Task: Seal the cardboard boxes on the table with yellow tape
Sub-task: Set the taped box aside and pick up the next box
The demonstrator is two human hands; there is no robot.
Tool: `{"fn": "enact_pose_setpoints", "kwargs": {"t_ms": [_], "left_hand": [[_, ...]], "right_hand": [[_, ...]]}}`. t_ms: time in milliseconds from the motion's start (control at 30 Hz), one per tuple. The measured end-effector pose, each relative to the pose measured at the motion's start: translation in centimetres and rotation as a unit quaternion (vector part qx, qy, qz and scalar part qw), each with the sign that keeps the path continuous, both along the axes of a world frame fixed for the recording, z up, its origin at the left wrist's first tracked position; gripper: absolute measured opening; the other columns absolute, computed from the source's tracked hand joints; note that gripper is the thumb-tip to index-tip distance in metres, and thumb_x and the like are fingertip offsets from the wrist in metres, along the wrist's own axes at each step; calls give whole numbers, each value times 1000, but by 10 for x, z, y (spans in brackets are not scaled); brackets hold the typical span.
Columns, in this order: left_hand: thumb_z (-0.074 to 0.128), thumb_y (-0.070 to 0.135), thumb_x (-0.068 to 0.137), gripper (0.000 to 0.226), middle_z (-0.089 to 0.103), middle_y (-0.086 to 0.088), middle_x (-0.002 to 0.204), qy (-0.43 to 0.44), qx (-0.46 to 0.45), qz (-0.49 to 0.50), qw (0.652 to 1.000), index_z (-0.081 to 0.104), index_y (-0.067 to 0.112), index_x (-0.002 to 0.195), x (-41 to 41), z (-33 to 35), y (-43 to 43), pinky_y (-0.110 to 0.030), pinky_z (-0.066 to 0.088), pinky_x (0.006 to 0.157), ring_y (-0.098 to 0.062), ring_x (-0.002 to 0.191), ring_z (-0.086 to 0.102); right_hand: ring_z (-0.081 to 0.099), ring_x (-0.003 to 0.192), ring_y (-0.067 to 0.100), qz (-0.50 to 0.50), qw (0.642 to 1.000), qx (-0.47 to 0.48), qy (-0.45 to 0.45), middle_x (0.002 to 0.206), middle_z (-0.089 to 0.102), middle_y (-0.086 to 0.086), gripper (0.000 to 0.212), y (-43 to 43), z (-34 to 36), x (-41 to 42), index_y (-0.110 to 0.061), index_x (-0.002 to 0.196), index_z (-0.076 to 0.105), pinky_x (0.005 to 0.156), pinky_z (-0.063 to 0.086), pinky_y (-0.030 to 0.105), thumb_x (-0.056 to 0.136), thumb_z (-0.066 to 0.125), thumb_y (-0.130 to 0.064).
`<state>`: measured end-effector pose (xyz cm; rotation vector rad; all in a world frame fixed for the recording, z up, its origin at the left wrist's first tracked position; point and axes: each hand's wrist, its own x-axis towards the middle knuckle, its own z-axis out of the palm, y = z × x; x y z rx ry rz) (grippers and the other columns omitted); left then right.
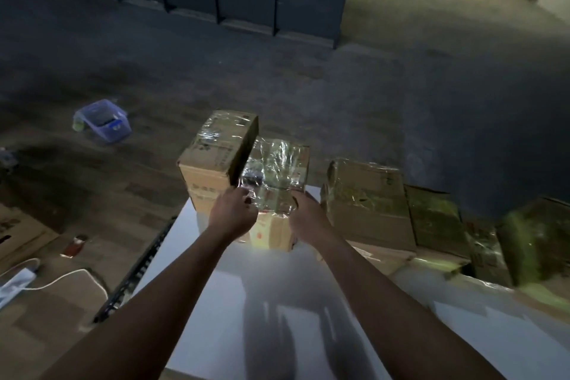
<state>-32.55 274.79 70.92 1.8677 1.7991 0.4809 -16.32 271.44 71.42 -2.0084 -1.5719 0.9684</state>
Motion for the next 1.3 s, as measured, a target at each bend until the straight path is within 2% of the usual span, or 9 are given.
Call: {"fn": "enact_pose_setpoints", "kwargs": {"t_ms": [167,333,500,700,900,1033,1133,1200,1300], "left_hand": [[63,32,88,49,63,-15,119,-99,-50,48,993,53,6,127,-18,-6,10,-42,49,91,-35,107,59],[64,45,88,50,68,-21,92,-109,-137,-6,985,66,-5,94,-22,-20,2,-41,55,79,-35,86,66],[55,70,80,71,68,-14,75,-81,-200,-39,976,65,1,69,-29,-37,-31,-34,55,74,-25,67,65],[46,72,84,75,67,-15,80,-37,-204,-31,978,65,0,77,-27,-33,-68,-28,48,64,-23,66,62],[47,71,84,77,70,-16,78,-50,-216,-16,975,68,-2,81,-25,-34,-119,-30,54,65,-27,69,70],[44,71,86,78,70,-15,81,-30,-199,-3,979,70,-2,80,-14,-35,-161,-31,52,71,-27,76,69],[40,73,87,80,69,-17,87,-4,-180,-1,984,68,-2,80,-4,-34,-188,-33,50,77,-28,82,66],[35,67,92,73,67,-19,92,23,-179,-26,983,63,0,80,6,-29,-206,-33,48,77,-30,88,65],[30,55,99,56,64,-23,99,72,-172,-76,980,57,8,89,25,-17,-228,-36,47,81,-35,98,63]], "right_hand": [[58,90,16,-80,996,-32,36,131,52,8,48,-9,3,-6,-19,143,41,60,46,22,95,43,-14],[57,112,31,-111,989,-65,-71,134,56,10,57,-30,5,-3,-20,145,33,90,47,36,91,44,-37],[52,123,32,-81,983,-98,-132,140,50,14,58,-61,9,4,-11,144,37,91,41,34,98,37,-47],[61,100,35,-21,980,-129,-152,116,62,24,43,-99,13,5,3,113,61,79,44,33,103,35,-30],[57,112,38,19,979,-120,-165,123,59,24,39,-141,20,14,0,124,57,89,46,37,104,32,-21],[61,106,34,38,976,-132,-168,115,64,19,36,-175,18,26,0,113,63,75,46,28,102,37,-24],[60,82,27,61,976,-131,-163,90,62,15,29,-200,16,42,0,102,62,66,43,26,101,39,-17],[42,59,14,49,976,-123,-174,69,45,4,31,-215,12,51,-8,75,52,51,32,23,101,37,-15],[53,72,24,24,983,-109,-148,87,59,14,30,-235,9,61,-3,87,59,53,29,25,100,34,-13]]}}
